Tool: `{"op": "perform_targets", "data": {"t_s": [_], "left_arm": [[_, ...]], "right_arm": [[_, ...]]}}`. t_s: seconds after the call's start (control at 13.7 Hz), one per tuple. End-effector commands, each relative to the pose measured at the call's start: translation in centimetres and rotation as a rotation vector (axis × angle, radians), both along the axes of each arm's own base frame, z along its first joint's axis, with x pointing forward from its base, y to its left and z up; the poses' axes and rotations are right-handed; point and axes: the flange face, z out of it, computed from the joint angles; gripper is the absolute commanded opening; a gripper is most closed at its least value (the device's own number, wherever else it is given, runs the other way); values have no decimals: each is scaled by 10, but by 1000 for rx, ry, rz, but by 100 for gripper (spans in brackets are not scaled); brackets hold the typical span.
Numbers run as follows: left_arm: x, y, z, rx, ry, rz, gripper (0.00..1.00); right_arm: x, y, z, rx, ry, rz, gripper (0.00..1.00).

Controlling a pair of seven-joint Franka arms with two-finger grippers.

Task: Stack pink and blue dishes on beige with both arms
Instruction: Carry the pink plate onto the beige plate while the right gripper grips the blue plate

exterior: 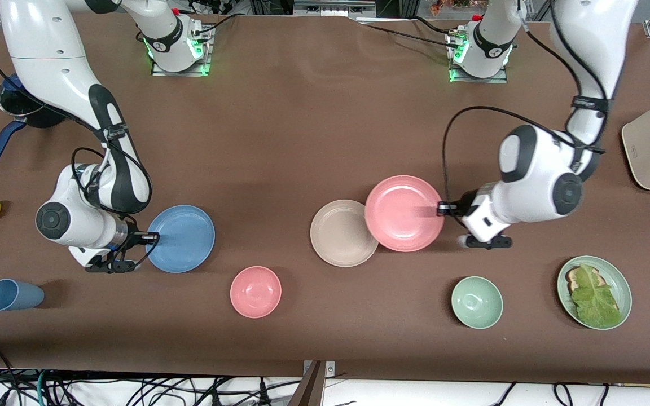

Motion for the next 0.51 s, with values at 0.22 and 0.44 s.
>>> {"op": "perform_targets", "data": {"t_s": [0.22,0.44], "left_arm": [[-15,-113,-47,13,-34,139,0],[-24,-141,-71,16,-57,161,0]], "right_arm": [[2,-1,11,21,-21,13,0],[15,6,54,28,-35,42,0]]}}
